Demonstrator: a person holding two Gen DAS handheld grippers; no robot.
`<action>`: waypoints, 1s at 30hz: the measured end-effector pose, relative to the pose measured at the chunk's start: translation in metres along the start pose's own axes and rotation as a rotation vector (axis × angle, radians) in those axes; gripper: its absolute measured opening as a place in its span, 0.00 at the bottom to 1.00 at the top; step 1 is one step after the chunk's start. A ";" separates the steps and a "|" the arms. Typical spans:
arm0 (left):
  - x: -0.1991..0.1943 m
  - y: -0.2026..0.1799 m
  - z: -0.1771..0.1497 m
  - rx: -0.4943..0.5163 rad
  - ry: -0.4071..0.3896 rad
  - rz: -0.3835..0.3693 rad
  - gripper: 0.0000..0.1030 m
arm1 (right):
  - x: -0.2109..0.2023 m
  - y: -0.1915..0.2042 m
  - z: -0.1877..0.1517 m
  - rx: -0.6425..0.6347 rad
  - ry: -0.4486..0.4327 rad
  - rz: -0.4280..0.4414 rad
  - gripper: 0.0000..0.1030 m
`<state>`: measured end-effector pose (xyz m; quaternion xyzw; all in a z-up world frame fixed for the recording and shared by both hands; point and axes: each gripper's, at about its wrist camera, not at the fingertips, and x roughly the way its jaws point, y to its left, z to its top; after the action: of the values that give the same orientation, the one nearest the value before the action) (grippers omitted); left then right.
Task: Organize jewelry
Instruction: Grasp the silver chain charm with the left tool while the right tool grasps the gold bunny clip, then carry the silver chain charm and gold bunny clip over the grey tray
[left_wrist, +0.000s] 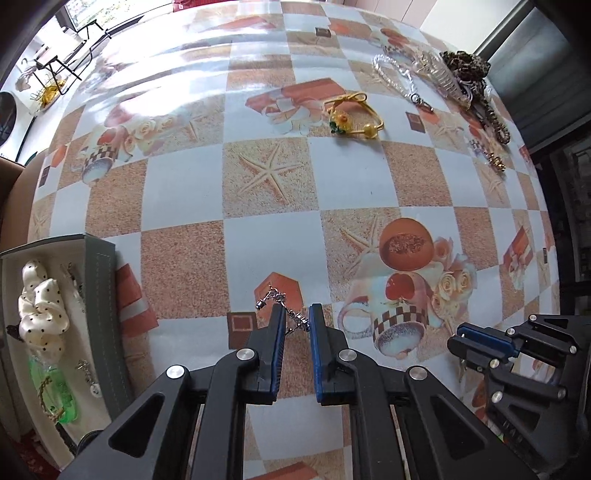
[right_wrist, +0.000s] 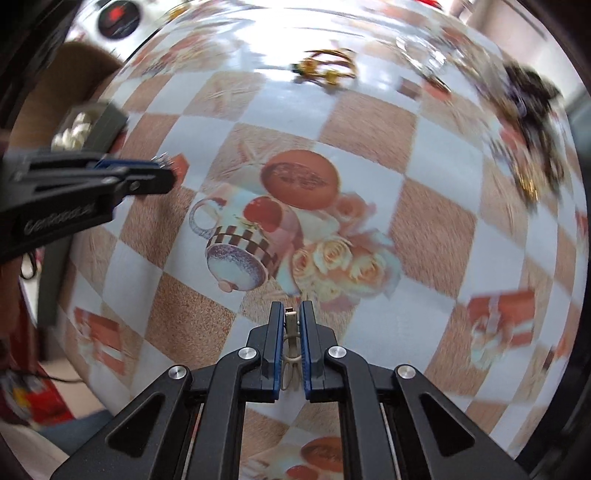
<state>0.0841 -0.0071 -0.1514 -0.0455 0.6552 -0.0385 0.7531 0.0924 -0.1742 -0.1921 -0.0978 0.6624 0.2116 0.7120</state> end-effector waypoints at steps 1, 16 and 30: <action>-0.002 0.001 -0.001 0.000 -0.002 -0.002 0.15 | -0.003 -0.006 -0.001 0.037 0.003 0.014 0.09; -0.046 0.007 -0.026 0.020 -0.049 -0.028 0.15 | -0.030 -0.012 -0.020 0.249 0.001 0.080 0.09; -0.071 0.030 -0.048 -0.015 -0.084 -0.044 0.15 | -0.042 0.025 -0.009 0.238 -0.015 0.085 0.09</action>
<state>0.0269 0.0305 -0.0914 -0.0671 0.6220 -0.0480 0.7787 0.0718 -0.1629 -0.1484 0.0171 0.6811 0.1619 0.7139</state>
